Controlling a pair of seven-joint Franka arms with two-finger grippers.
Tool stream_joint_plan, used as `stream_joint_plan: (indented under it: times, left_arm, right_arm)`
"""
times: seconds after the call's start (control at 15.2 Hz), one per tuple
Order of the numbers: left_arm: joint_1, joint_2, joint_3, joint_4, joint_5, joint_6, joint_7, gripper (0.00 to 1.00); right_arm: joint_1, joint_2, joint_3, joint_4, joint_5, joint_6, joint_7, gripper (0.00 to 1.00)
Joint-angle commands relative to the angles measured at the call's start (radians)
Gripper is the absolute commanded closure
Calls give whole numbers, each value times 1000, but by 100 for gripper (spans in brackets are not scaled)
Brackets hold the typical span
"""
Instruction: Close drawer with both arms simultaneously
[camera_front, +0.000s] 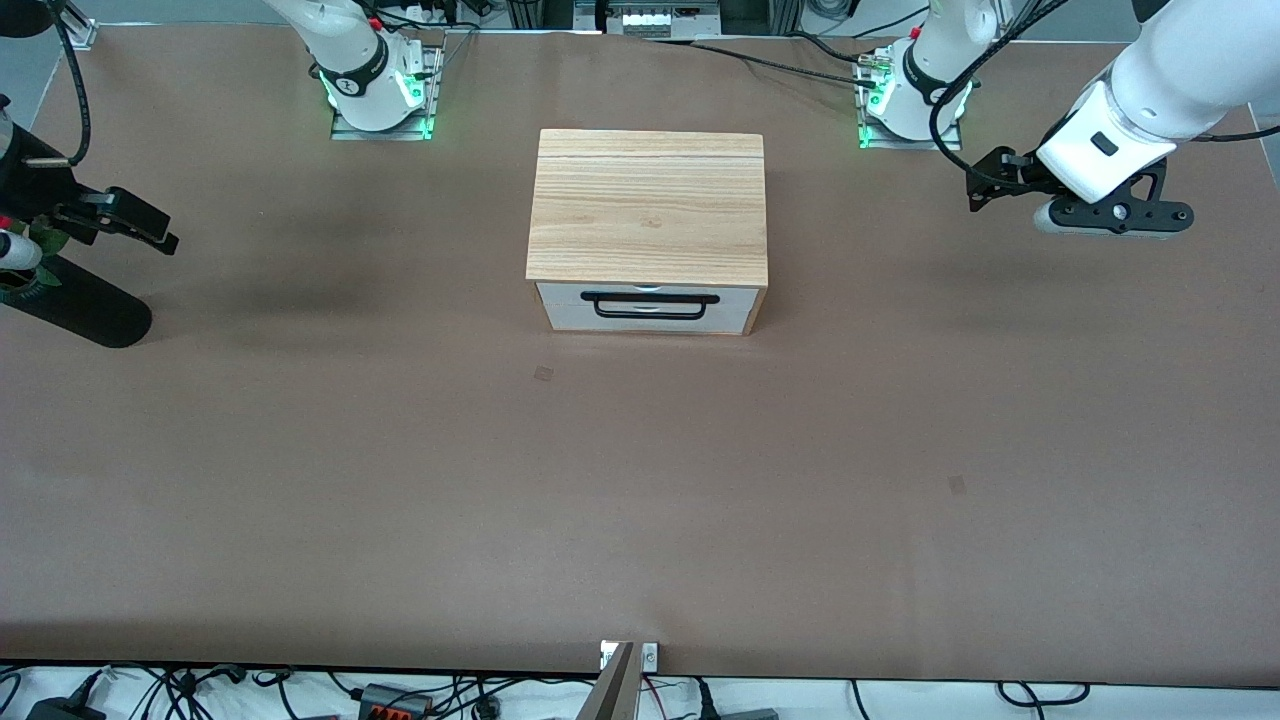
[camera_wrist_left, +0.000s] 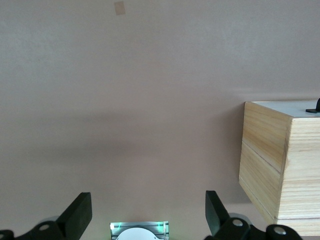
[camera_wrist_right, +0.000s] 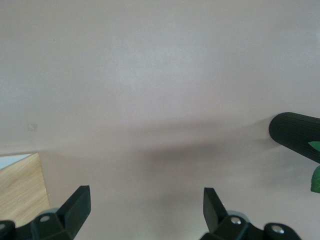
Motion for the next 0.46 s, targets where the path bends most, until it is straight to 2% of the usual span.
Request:
stream_joint_plan:
  times: [0.0,0.39]
  left_arm:
    - [9,-7,1,-11,-15,11,4,0]
    - [9,1,1,-2,-16,9,-5,0]
  right_arm:
    - [-5,34,9,32,13,-11,20,0]
    - [1,29,13,32,11,-17,26,0]
